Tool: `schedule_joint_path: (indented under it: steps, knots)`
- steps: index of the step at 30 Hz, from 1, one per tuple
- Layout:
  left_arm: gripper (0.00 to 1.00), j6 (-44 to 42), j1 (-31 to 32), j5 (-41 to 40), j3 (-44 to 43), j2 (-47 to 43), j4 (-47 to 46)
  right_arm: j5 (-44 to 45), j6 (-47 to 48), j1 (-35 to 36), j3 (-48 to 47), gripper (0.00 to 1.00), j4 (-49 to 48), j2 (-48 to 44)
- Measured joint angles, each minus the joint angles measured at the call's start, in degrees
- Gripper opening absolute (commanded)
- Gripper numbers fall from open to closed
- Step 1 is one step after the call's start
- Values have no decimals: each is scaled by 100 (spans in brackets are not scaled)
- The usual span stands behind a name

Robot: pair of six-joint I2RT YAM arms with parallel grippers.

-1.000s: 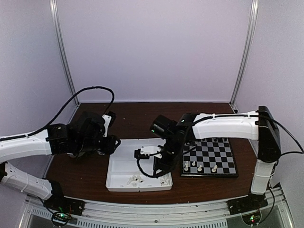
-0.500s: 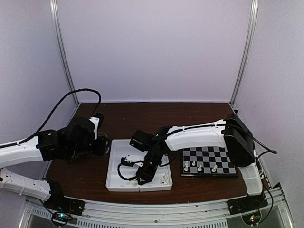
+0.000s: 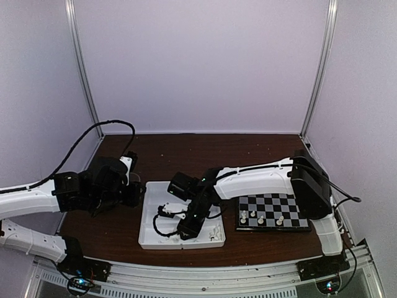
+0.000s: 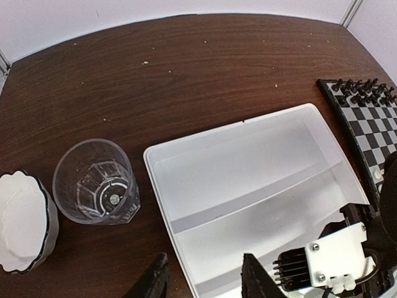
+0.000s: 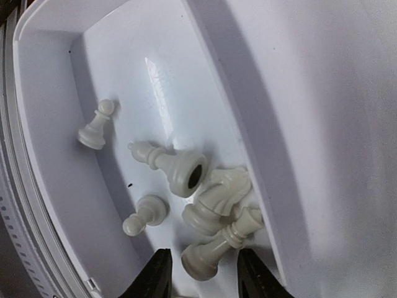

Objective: Set up the chess pieces on the board
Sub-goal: Pick up the queen from the storage box, then pass from the right arm to the left

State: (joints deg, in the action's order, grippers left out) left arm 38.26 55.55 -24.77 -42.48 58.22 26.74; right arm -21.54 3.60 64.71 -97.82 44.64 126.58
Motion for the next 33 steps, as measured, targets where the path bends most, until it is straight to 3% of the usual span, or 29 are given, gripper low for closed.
schedule_joint_path:
  steps: [7, 14, 18, 24, 33]
  knots:
    - [41, 0, 0, 39, 0, 177, -120, 409, 131, -9, 433, 16, -273, -251]
    - [42, -22, 0, 177, -2, 372, -153, 452, 330, -33, 758, 11, -365, -485]
    - [50, -83, -2, 339, -2, 483, -278, 306, 522, -184, 1268, 11, -361, -953]
    - [53, 4, -7, 1281, -4, 927, -1023, -238, 922, -560, 1770, 11, -376, -2184]
    - [57, 758, -138, 3558, 24, 1985, -3458, -975, 1471, -1038, 1886, 11, -293, -2953]
